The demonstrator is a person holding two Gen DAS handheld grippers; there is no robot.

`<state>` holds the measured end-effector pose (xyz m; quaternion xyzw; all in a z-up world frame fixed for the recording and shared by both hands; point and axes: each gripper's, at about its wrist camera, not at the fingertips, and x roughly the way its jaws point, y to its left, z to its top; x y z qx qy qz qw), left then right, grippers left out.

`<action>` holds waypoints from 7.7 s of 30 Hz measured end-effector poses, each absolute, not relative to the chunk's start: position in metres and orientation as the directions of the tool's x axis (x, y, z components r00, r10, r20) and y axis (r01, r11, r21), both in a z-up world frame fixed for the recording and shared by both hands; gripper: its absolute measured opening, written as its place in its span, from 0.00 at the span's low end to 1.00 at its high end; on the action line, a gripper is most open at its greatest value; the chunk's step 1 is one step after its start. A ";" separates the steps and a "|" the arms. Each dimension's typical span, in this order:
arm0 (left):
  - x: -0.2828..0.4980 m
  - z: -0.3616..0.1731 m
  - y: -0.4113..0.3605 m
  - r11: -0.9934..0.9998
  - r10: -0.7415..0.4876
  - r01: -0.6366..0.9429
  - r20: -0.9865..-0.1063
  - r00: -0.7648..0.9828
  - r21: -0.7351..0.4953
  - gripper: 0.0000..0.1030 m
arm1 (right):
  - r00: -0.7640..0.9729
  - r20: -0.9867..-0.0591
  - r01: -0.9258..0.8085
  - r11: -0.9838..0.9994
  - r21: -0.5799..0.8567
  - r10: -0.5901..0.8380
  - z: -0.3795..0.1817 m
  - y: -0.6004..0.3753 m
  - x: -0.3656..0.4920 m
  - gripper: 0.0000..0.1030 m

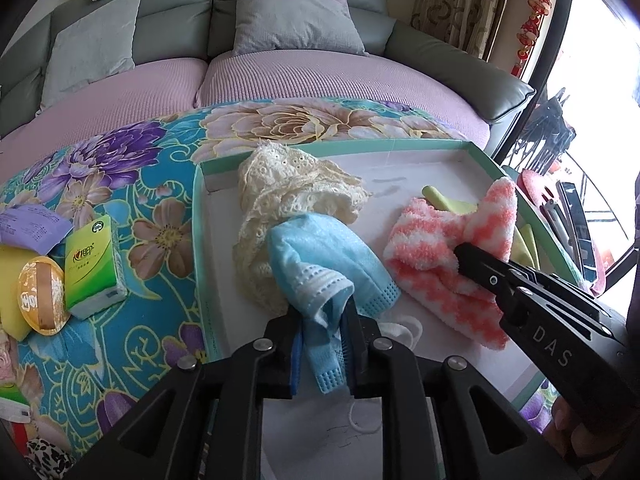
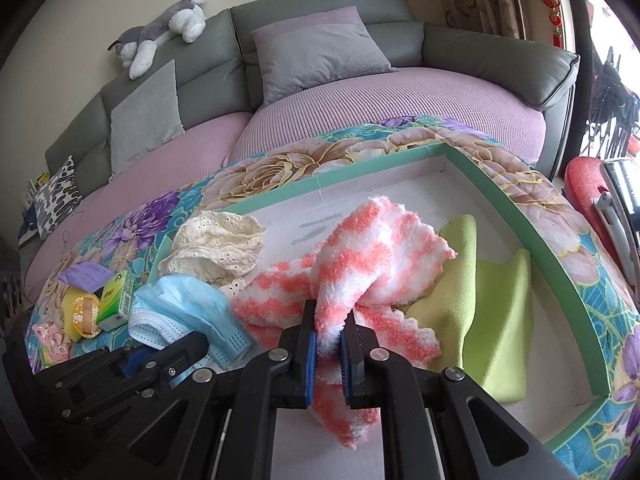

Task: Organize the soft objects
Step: 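Lower the mask and sock into the tray and open both tools, then withdraw both tools from the tray back toward the remaining pile, then move the left tool to the red tape ring while the right tool reaches the leopard scrunchie, then grasp the red tape ring with the left tool while the right tool grasps the leopard scrunchie, then lift the ring and scrunchie and carry both over the tray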

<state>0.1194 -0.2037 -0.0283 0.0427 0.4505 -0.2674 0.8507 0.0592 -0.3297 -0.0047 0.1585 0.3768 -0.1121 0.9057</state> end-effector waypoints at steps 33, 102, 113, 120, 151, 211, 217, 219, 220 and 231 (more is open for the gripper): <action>0.126 0.010 -0.142 0.949 -0.273 0.290 -0.775 0.571 -0.120 0.84 | 0.658 -0.736 0.342 0.934 0.105 -0.158 0.024 -0.327 0.039 0.59; 0.095 -0.023 0.087 0.997 0.031 -0.075 -0.875 0.482 -0.006 0.98 | 0.519 -0.829 -0.139 0.977 0.160 0.209 -0.014 -0.079 0.061 1.00; 0.105 -0.040 0.075 0.998 0.056 -0.048 -0.896 0.440 0.039 0.98 | 0.490 -0.844 -0.172 0.974 0.151 0.217 -0.021 -0.070 0.065 1.00; 0.110 -0.045 0.069 0.997 0.071 -0.030 -0.900 0.429 0.064 0.97 | 0.462 -0.863 -0.186 0.974 0.131 0.204 -0.032 -0.061 0.071 1.00; 0.111 -0.041 0.078 1.000 -0.004 -0.022 -0.905 0.425 -0.015 0.55 | 0.513 -0.828 -0.227 0.966 0.121 0.225 -0.032 -0.051 0.073 0.92; 0.091 0.037 0.044 0.999 -0.026 0.032 -0.782 0.622 -0.008 0.54 | 0.728 -0.657 -0.045 0.970 0.239 0.196 0.036 -0.162 0.051 0.45; 0.091 0.041 -0.021 0.976 -0.145 0.217 -0.785 0.602 -0.015 0.55 | 0.753 -0.654 0.112 0.967 0.230 0.068 0.042 -0.223 0.038 0.45; 0.089 0.043 -0.041 0.963 -0.175 0.268 -0.785 0.594 -0.012 0.55 | 0.752 -0.659 0.170 0.960 0.224 0.020 0.042 -0.244 0.033 0.45; 0.087 0.044 -0.052 0.956 -0.189 0.293 -0.786 0.589 -0.010 0.55 | 0.751 -0.661 0.197 0.954 0.227 0.002 0.041 -0.255 0.030 0.45; 0.077 0.046 -0.124 0.902 -0.239 0.432 -0.799 0.552 0.029 0.54 | 0.722 -0.671 0.439 0.860 0.258 -0.167 0.035 -0.350 -0.007 0.45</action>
